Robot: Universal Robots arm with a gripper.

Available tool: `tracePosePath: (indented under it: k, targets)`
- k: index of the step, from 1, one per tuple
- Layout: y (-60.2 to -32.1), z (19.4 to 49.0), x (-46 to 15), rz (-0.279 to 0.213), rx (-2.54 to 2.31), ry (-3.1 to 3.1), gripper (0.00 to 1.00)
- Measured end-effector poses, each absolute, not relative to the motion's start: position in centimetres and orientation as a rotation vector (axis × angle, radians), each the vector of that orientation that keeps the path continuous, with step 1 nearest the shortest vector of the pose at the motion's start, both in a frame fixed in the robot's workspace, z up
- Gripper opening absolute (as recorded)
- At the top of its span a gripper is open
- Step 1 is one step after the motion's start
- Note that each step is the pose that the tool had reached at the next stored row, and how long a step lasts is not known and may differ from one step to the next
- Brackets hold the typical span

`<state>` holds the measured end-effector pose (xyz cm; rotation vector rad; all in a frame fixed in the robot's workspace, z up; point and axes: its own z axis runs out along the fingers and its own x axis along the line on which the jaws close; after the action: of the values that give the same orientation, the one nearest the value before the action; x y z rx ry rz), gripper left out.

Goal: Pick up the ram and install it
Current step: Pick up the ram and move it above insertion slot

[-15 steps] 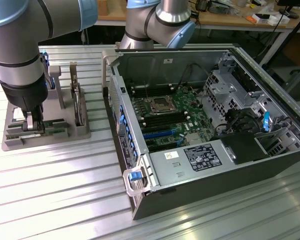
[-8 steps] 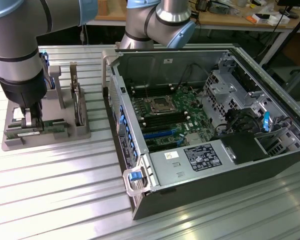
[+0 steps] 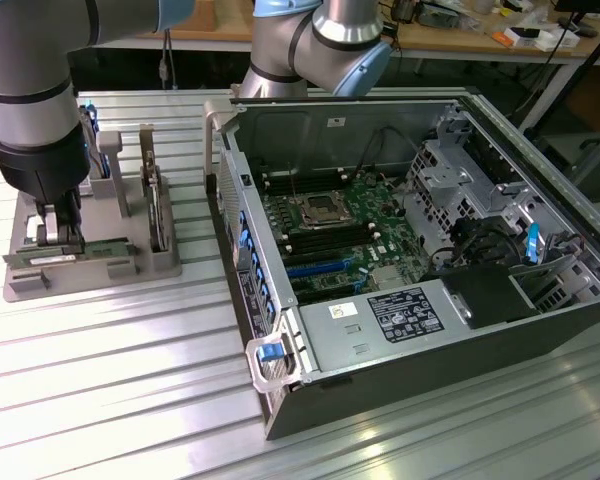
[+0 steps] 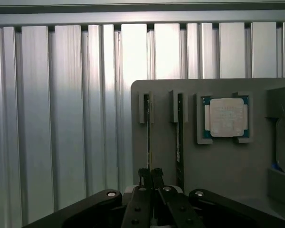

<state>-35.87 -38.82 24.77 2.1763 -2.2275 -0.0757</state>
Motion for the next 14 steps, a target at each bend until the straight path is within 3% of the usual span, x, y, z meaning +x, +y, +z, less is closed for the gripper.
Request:
tracePosePath:
  k: [14]
  targets:
    - [-38.8,26.7,-35.9,-0.076,2.176,-2.227,0.12]
